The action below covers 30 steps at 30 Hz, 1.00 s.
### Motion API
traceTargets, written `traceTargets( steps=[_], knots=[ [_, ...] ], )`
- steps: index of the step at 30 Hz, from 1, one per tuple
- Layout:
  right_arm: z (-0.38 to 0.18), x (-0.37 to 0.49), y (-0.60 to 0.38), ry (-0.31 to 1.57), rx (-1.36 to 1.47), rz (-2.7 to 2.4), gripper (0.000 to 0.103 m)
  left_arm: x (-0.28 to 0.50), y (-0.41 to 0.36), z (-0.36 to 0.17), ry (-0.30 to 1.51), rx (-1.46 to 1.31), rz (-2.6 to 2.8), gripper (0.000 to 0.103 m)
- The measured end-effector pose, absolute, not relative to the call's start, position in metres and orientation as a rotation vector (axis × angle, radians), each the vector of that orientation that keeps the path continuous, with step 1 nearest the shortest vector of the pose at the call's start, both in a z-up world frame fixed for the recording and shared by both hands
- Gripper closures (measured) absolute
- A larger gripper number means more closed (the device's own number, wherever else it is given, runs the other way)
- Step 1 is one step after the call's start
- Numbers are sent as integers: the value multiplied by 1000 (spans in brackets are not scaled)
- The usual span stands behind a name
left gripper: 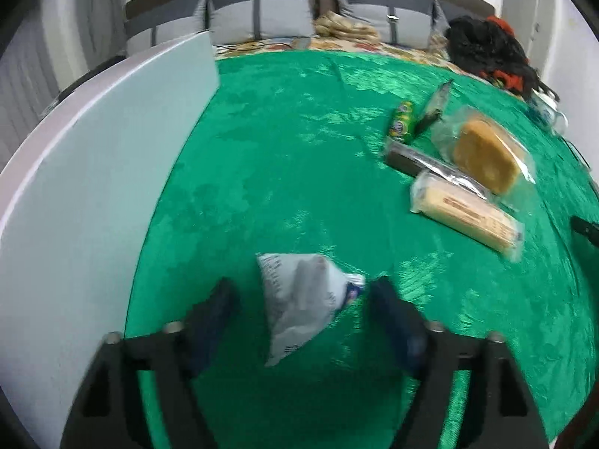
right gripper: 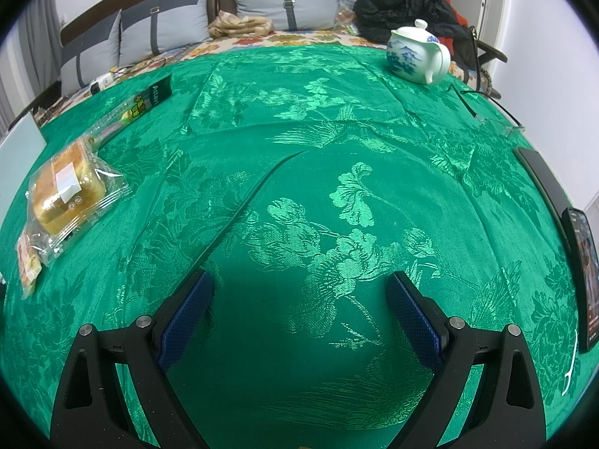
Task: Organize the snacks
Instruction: 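Lower the left tool over the white triangular packet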
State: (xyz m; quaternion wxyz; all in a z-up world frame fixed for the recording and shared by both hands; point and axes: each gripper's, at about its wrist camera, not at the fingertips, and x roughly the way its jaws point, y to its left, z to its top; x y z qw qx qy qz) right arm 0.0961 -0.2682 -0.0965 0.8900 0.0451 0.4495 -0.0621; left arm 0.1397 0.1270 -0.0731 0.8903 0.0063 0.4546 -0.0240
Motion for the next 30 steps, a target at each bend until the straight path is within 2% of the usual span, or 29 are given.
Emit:
traceTargets(
  steps=[11,30],
  knots=[
    [-97,96,-268,933,94,-129,7,143,127,-86,955,-4,-13,2],
    [-97,97,-268,935,95,-129,6,148,129,-82,960,-9,-12,0]
  ],
)
